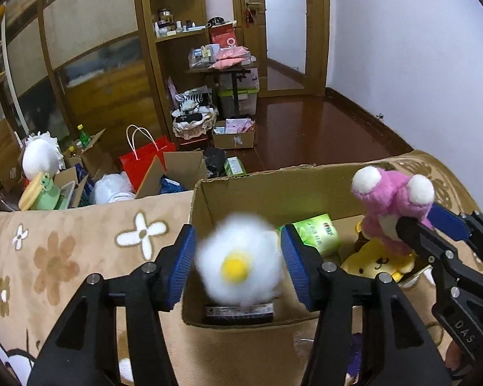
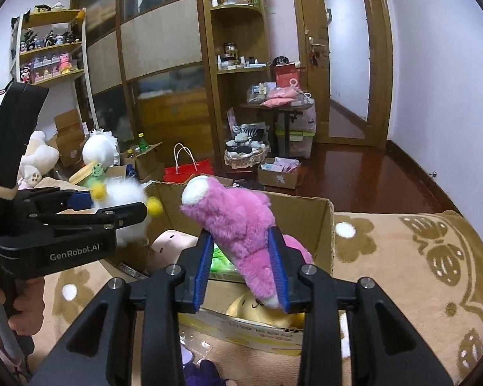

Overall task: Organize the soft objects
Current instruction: 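Carry the chick and bunny over the box and open both tools to drop them, then move both tools back toward the clear bag and white-haired plush doll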

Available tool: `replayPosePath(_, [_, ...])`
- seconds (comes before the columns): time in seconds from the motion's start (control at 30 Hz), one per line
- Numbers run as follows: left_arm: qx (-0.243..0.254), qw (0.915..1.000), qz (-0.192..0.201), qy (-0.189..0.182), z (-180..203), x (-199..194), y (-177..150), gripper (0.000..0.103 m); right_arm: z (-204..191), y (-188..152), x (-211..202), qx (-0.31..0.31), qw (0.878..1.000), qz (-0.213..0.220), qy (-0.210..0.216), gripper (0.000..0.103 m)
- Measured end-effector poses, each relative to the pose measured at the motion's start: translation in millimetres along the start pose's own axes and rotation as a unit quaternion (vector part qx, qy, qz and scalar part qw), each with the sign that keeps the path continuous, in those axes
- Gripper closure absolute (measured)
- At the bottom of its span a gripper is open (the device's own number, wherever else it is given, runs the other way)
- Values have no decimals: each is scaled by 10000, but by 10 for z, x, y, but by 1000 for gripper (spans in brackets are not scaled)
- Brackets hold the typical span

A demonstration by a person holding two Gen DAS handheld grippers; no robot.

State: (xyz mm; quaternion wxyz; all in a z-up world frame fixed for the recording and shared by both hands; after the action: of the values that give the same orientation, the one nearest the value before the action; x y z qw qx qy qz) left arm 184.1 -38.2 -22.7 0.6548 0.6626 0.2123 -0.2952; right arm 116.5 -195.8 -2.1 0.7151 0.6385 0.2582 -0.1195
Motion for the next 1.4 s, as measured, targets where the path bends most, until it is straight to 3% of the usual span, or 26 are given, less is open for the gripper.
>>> replayPosePath(0.07, [7, 10000, -18, -4, -5, -2, -6, 46, -4, -6, -5, -8, 10000, -13, 17, 66])
replayPosePath(0.2, [-21, 10000, -19, 22, -44, -30, -18, 29, 2, -15, -42, 51, 10000, -54, -11, 62])
replayPosePath(0.4, [-45, 9999, -78, 123, -81, -102, -33, 15, 46, 4, -138, 135, 9999, -39, -67, 33])
replayPosePath(0.5, [-74, 9998, -73, 146, -113, -163, -40, 13, 87, 18, -171, 245, 9996, -95, -44, 32])
replayPosePath(0.57, [-84, 9998, -75, 162, -134, -211, -58, 10, 106, 20, -223, 311, 9995, -101, -24, 21])
replayPosePath(0.63, [-136, 9997, -52, 211, -153, -263, -83, 7, 113, 14, -300, 334, 9994, -44, -94, 0])
replayPosePath(1.4, [-133, 9993, -322, 116, -182, -1007, -532, 7, -85, -197, -1082, 196, 9995, -24, -226, 0])
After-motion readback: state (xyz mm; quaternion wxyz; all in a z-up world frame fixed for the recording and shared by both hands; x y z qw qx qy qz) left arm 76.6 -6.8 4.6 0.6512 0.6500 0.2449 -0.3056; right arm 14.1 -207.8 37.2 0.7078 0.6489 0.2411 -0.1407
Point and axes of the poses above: each gripper's, at about its wrist camera, not at the fingertips, and x roughly the way its jaws point, z to its right, y to its top, the point moved 1 cm from there along x, roughly the way its jaws point, and after that the axes turned 5 degrees about -x, right-handed, at the moved point
